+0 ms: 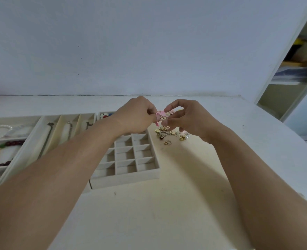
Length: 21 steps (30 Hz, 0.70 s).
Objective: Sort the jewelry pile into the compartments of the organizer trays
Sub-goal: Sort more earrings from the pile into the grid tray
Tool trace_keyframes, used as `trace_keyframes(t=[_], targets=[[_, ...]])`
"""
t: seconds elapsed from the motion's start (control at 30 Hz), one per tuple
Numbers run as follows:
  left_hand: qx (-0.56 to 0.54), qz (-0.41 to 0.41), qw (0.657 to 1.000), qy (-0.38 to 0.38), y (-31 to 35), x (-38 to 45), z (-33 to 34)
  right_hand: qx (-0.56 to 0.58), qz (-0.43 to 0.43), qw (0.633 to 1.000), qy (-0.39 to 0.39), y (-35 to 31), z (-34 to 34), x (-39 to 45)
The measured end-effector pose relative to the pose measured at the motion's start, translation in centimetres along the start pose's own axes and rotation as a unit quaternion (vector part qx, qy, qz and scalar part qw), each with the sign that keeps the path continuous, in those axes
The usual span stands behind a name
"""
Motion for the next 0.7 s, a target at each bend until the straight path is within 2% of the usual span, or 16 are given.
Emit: trace_keyframes(t=[0.2, 0.43, 0.6, 0.7], targets=[[0.022, -0.006, 1.0, 0.0, -0.3, 0.0, 0.1, -0.002, -0.012, 1.0, 0.006, -0.4, 0.0, 0.1], [0.033, -0.034, 0.998, 0.04, -1.1, 0.3, -0.3, 0.006, -0.016, 1.0, -0.007, -0.5, -0.6, 0.1], [-0.002, -0.035, 0.998, 0.044, -1.1, 0.2, -0.6, -0.165, 0.035, 0.985, -0.04, 2.1, -1.7, 0.2], [-0.02, -0.035, 0.998, 0.053, -1.0, 0.1, -0.8, -0.192, 0.048, 0.978, -0.06, 2.8, -1.5, 0.3]])
Point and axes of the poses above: each hand's wrist, its own x-axis towards the middle knuckle, its own z-axis out of the palm, y = z × x, the point moved 6 cm from there along x, towards the middle knuckle, and after that the axes turned 11 degrees about -z, right-handed, at the moved point
